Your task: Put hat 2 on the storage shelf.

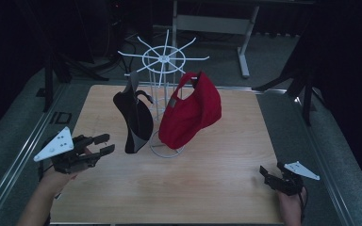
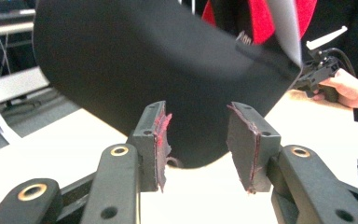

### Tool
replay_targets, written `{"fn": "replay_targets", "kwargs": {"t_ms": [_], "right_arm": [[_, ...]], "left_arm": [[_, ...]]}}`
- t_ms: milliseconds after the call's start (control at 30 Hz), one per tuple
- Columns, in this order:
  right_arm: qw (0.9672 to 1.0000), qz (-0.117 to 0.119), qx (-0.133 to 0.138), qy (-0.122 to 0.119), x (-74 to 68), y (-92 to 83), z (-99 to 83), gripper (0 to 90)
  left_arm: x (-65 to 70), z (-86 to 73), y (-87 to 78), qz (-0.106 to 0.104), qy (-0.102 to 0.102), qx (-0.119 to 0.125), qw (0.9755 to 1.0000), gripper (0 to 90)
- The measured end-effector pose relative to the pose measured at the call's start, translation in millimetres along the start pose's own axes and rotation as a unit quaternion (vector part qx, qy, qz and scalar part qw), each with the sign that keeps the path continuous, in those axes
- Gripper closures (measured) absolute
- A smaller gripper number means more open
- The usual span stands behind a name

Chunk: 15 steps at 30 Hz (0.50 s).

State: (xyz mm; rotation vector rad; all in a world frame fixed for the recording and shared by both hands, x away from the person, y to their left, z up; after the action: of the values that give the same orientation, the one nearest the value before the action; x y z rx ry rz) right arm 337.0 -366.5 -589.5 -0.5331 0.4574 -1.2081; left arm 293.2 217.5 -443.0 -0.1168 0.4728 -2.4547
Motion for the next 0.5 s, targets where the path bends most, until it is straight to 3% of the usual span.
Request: {"fn": "replay_targets", "kwargs": {"t_ms": [500], "right_arm": [[1.0,-0.001,-0.001,-0.001,0.0,0.1,0.0,19.5]], "left_arm": [[-5.3,-71.3,11.1,0.013,-0.045,-0.029,0.9985,58.3]]}}
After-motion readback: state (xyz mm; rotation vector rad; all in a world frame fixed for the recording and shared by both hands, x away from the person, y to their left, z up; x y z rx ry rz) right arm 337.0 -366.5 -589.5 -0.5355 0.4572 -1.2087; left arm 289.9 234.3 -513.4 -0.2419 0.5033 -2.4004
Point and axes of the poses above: each handheld gripper's, and its own axes: y roughly forward along the jaws, z roughly out of its top, x roughly to its right, the point moved 7 cm from there along y, roughly forward along the jaws, and after that the axes turned 7 degrees about -x, right-handed, at the moved point
